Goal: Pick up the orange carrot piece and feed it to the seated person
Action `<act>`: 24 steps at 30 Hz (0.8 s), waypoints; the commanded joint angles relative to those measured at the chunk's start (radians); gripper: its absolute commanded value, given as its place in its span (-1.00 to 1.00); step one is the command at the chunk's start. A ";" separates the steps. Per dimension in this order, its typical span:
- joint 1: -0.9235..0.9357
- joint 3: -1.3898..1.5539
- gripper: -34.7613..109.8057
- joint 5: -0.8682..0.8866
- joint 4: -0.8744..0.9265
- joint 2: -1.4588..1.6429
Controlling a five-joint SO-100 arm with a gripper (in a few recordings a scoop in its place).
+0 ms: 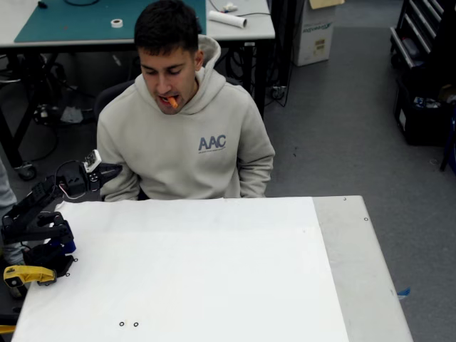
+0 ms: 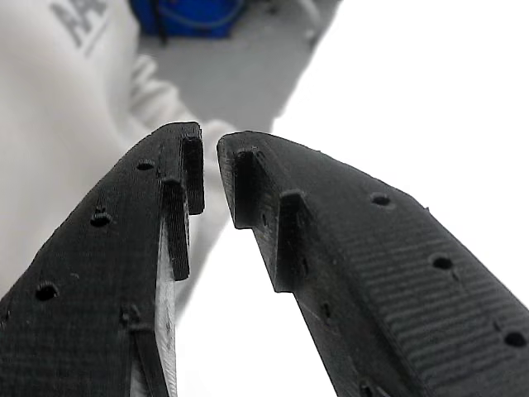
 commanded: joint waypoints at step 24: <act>-0.215 0.235 -0.54 0.009 0.345 0.192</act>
